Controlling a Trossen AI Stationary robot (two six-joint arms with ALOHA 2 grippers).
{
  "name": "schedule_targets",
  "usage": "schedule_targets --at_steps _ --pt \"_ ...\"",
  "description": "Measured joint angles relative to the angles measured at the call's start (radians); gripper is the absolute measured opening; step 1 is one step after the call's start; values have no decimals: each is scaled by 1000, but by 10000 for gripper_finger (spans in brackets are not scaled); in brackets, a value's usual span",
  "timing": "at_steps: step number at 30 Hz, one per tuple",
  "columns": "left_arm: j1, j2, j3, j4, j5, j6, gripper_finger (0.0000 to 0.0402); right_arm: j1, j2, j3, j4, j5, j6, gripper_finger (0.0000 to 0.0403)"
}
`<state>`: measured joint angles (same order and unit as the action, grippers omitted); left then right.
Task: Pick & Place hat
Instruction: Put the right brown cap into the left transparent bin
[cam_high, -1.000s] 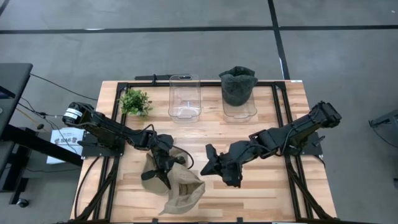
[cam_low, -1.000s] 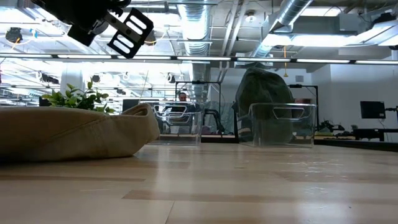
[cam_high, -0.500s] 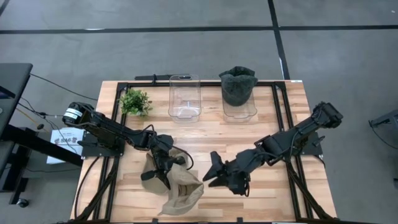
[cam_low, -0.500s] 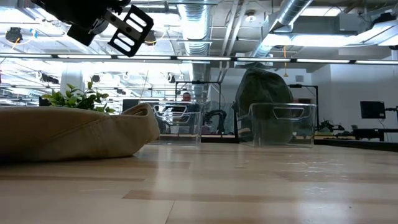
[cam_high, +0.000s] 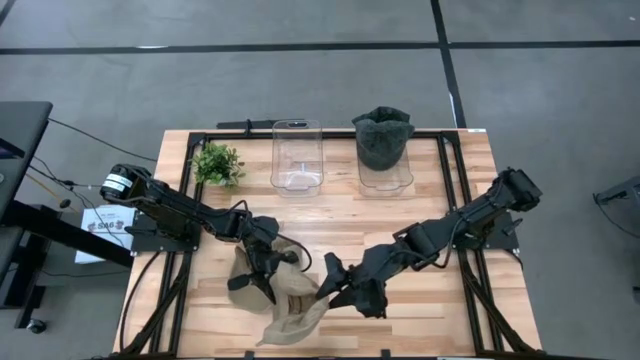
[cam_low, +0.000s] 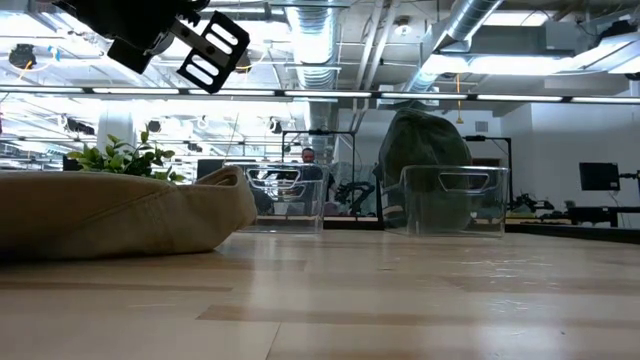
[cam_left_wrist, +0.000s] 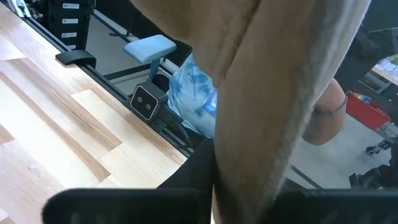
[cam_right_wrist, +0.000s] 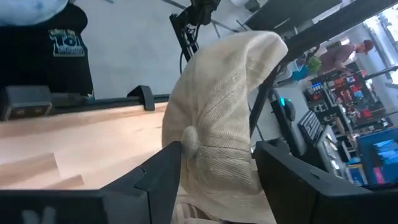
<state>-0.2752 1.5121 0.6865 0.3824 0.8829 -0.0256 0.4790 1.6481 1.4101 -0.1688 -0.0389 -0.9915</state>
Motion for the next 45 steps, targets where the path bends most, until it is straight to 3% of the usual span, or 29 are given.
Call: schedule_targets --at_steps 6,12,20,25,31,45 --pt "0 0 0 0 0 -1 26 -4 9 -1 5 -15 -38 159" --pt "2 0 0 0 0 -1 26 -3 8 -1 -30 -16 -153 20" --pt "2 0 0 10 -2 9 26 -5 7 -1 -39 -16 -153 6" --pt "2 0 0 16 -125 17 34 -5 7 20 -57 -18 -150 4" --pt "2 0 0 16 -237 -6 78 -4 7 56 -92 -18 -150 2" --pt "6 -7 0 6 -298 -36 177 -4 -19 73 -256 -15 -30 1"
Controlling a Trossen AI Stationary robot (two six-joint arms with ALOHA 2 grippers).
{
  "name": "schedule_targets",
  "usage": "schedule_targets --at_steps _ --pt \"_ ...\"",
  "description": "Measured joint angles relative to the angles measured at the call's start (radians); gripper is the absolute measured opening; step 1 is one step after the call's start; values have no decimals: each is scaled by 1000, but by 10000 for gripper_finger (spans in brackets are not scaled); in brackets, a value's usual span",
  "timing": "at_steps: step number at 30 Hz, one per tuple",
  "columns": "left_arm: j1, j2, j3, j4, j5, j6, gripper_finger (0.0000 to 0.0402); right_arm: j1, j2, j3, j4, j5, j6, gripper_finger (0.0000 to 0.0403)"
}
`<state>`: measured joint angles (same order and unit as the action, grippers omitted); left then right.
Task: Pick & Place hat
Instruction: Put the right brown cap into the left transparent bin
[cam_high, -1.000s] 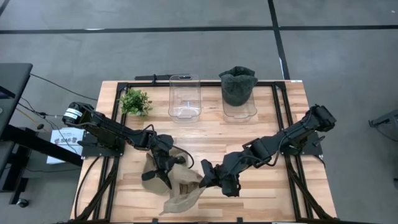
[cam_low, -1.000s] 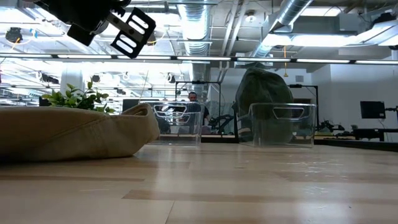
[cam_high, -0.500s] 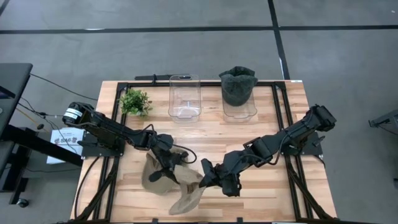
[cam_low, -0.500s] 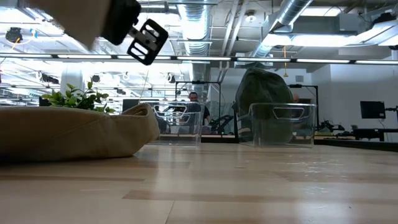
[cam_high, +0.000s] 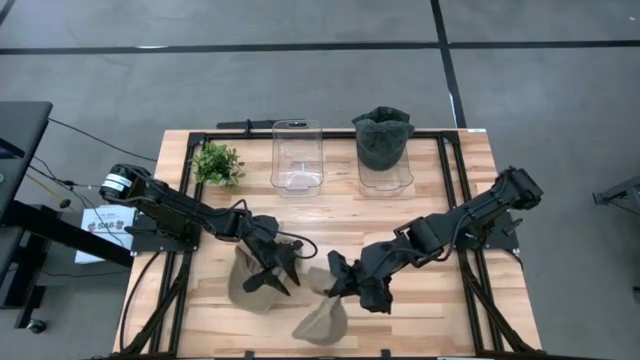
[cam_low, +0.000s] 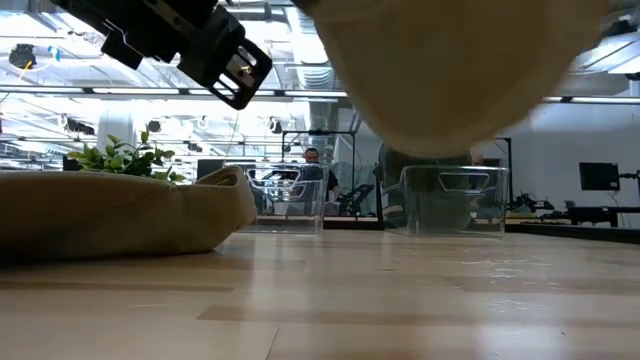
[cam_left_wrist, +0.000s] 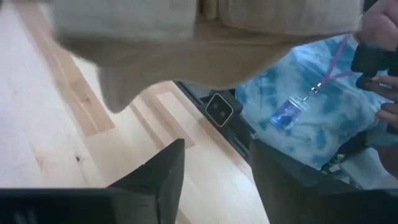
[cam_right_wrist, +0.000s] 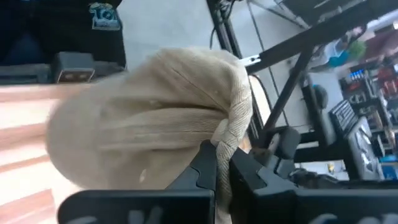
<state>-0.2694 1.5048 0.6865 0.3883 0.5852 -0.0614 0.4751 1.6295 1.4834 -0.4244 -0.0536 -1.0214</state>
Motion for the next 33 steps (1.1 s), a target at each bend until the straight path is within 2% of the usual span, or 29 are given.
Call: schedule_targets --at_steps 10,16,20,26,33 --pt "3 -150 0 -26 -52 -3 177 -48 -81 2 -207 2 212 1" --pt "8 -283 0 -20 -209 16 177 -119 -107 2 -250 0 293 1" --pt "40 -310 3 41 -309 27 177 -178 -107 2 -248 0 299 1" --pt "117 -300 23 38 -311 15 176 -258 -107 2 -242 -40 315 1" --pt "179 -297 91 40 -219 -11 176 -326 -107 2 -246 -91 325 1"
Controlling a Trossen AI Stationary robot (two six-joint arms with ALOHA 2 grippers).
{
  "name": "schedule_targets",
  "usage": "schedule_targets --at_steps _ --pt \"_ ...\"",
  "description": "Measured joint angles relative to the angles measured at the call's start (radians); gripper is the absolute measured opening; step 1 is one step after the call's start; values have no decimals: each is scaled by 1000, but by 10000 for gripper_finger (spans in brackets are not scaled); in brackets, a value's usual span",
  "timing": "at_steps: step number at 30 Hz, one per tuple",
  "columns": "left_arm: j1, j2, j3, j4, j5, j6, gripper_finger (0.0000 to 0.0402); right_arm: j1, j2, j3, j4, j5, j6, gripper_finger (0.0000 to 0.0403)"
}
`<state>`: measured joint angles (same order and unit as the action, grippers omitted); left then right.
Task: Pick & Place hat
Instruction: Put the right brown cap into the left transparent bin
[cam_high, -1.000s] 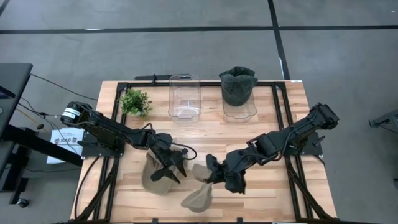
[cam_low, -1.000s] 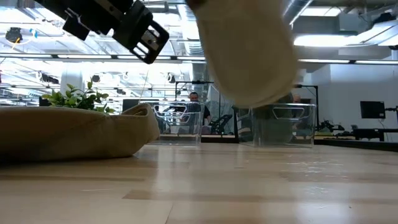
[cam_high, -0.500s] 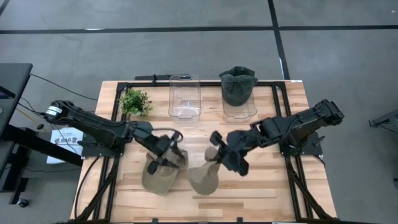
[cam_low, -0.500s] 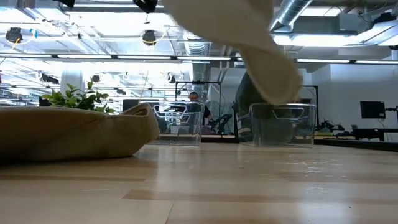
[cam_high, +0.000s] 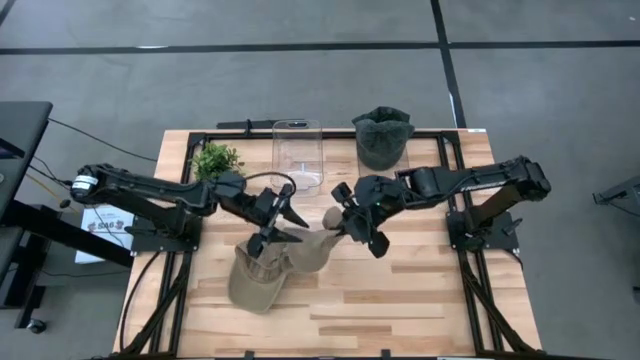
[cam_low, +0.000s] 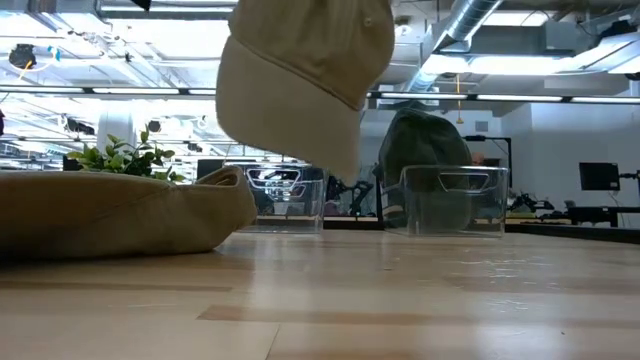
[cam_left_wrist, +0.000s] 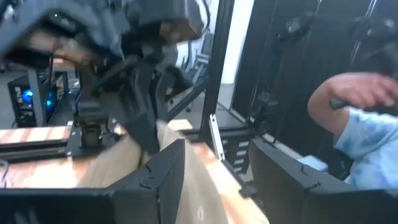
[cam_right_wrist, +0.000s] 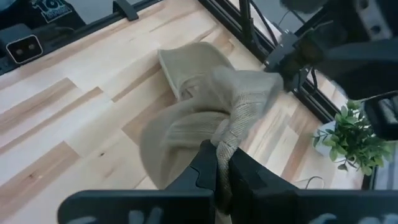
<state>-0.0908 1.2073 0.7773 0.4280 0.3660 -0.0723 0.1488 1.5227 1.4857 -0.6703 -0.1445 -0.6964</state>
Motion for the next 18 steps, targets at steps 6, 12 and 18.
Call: schedule_targets --at_steps 6,12,18 --pt "40 66 67 -3 58 -67 176 -34 0 0 1 -17 0 1" --pt "93 158 178 -119 57 -120 176 -62 0 0 -6 -48 16 1" --pt "106 197 256 -193 110 -133 176 -97 1 0 -35 -56 24 1"
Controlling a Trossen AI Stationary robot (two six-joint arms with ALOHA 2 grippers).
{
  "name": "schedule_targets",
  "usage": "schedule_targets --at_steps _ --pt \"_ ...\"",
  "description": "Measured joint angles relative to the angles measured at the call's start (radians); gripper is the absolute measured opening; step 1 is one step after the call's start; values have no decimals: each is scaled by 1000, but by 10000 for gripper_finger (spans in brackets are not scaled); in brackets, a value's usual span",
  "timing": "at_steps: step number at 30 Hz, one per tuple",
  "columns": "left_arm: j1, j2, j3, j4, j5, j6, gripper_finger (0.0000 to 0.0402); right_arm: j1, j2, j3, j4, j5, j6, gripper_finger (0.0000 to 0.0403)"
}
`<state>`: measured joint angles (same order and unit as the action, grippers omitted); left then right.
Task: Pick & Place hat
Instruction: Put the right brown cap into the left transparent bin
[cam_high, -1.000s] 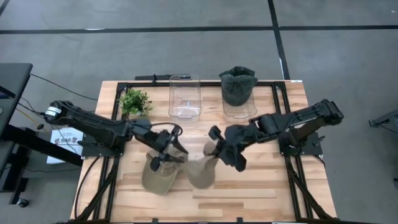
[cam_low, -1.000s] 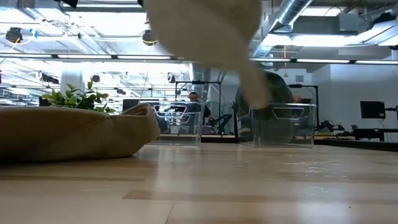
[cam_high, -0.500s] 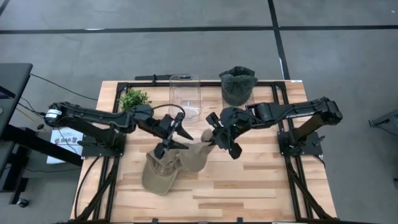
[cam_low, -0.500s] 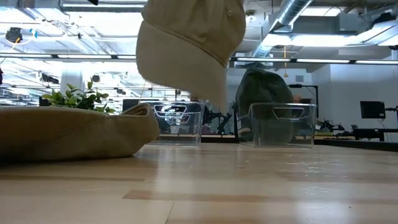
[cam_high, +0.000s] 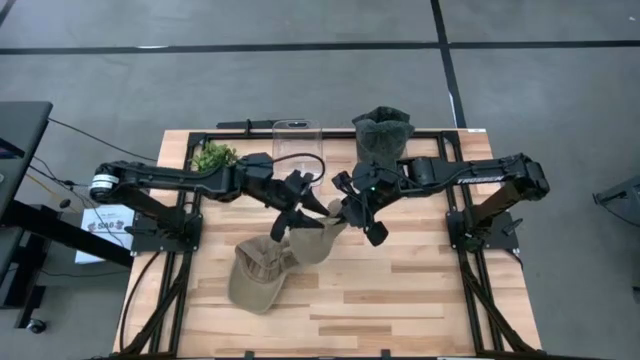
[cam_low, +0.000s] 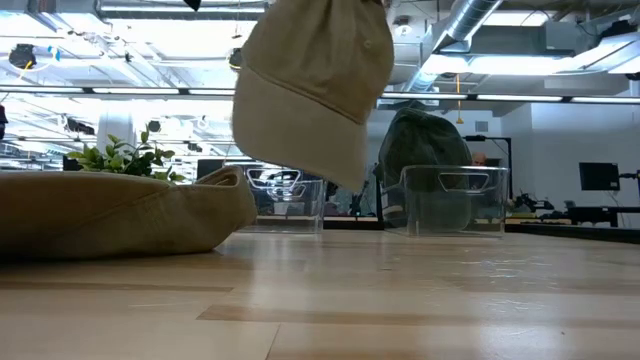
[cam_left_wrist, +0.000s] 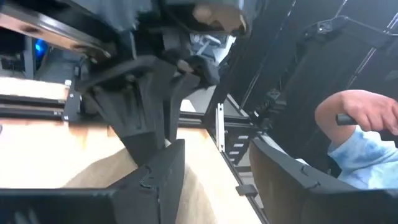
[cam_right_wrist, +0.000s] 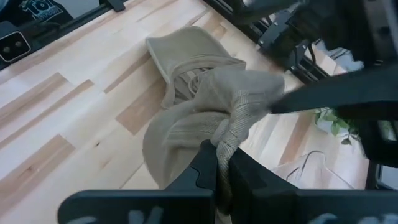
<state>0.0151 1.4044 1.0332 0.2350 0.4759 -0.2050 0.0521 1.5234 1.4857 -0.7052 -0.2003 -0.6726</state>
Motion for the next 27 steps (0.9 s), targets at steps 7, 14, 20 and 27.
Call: schedule_targets --at_steps 7,14,20,27 --pt "8 20 10 -48 -12 -28 176 -29 0 0 -4 -34 1 1" --pt "31 10 10 -70 -27 -39 176 -23 0 0 -13 -38 1 1" --pt "43 7 9 -94 -62 -31 176 -20 0 0 -15 -40 1 1" --pt "28 14 9 -119 -61 -32 176 -32 0 0 -6 -36 -6 1"
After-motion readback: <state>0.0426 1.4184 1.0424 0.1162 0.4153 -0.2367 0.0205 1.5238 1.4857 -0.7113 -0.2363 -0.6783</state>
